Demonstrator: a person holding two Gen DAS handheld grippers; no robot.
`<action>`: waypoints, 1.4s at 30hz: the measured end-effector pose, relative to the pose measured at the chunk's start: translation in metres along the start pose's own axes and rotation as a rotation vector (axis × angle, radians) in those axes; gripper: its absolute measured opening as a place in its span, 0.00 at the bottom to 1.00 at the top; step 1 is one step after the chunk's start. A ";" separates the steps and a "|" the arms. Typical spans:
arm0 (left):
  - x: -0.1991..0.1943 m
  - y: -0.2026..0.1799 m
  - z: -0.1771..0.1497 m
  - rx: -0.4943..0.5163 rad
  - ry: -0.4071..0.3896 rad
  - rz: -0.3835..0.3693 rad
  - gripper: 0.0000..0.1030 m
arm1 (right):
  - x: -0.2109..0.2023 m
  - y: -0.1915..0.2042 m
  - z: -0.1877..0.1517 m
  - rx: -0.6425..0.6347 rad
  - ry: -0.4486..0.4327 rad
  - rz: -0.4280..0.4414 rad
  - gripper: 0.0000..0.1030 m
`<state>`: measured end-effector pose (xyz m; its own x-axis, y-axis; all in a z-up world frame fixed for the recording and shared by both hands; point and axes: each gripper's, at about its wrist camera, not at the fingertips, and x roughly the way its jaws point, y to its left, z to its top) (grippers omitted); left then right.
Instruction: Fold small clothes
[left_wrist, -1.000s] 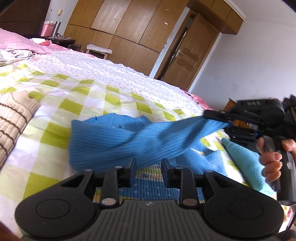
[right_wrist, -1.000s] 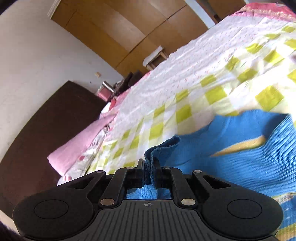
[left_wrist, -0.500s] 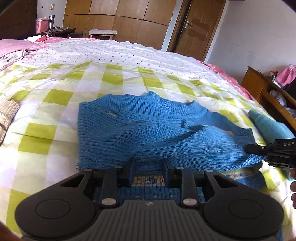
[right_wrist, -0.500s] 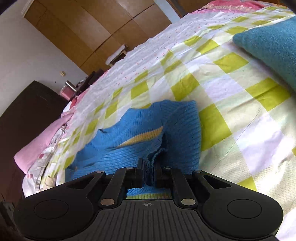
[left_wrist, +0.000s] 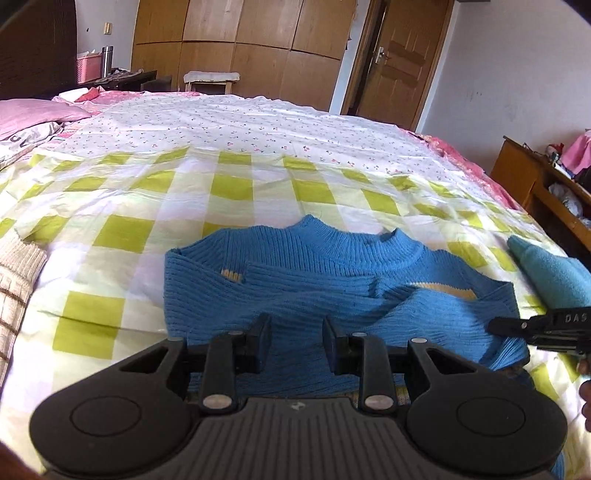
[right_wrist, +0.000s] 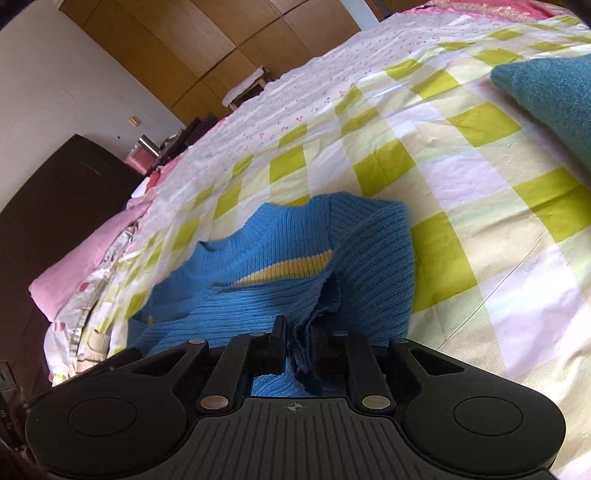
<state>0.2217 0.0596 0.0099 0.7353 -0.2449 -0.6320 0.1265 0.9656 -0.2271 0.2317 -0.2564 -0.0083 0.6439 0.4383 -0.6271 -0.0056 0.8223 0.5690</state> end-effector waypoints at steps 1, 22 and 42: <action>-0.001 0.000 0.001 -0.006 -0.002 -0.007 0.34 | 0.002 0.000 -0.001 -0.002 0.004 -0.008 0.14; 0.020 0.016 -0.013 0.004 -0.008 0.089 0.36 | -0.008 0.005 -0.007 -0.100 -0.122 -0.188 0.17; -0.022 0.041 -0.034 -0.011 -0.070 0.077 0.36 | 0.097 0.175 -0.015 -0.737 0.106 -0.017 0.37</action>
<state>0.1880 0.1020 -0.0105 0.7872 -0.1630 -0.5948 0.0606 0.9802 -0.1884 0.2823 -0.0642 0.0227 0.5717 0.4250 -0.7018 -0.5317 0.8434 0.0776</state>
